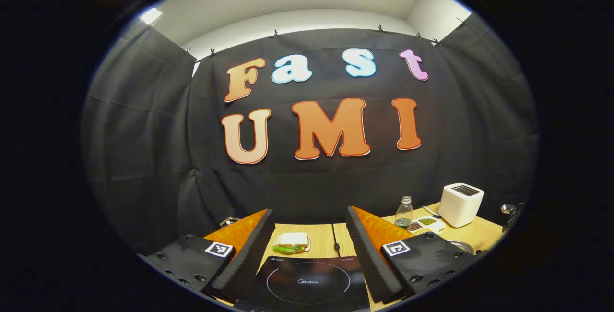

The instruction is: First push the handle of the pot to place it horizontally, then grasp the pot with both hands and set it on the induction cooktop.

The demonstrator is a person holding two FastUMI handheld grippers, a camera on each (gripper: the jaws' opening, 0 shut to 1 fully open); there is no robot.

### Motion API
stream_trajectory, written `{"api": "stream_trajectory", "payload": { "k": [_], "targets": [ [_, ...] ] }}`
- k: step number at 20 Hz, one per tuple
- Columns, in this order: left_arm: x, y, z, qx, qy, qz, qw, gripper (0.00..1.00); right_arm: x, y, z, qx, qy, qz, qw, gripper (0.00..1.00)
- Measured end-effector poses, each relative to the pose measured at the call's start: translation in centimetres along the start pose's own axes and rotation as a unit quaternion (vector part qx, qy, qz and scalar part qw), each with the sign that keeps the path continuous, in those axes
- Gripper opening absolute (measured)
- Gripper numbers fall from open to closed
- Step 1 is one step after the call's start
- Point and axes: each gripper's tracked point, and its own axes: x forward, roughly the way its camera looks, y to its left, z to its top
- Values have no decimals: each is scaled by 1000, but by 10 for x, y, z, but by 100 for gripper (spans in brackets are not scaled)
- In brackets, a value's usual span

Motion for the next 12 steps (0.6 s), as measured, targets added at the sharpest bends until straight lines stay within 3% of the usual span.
{"api": "stream_trajectory", "payload": {
  "k": [12],
  "targets": [
    [3, 31, -3, 6, -9, 20, 1000, 98, 7, -26, 50, -28, -20, -66, 997, 0]
  ]
}}
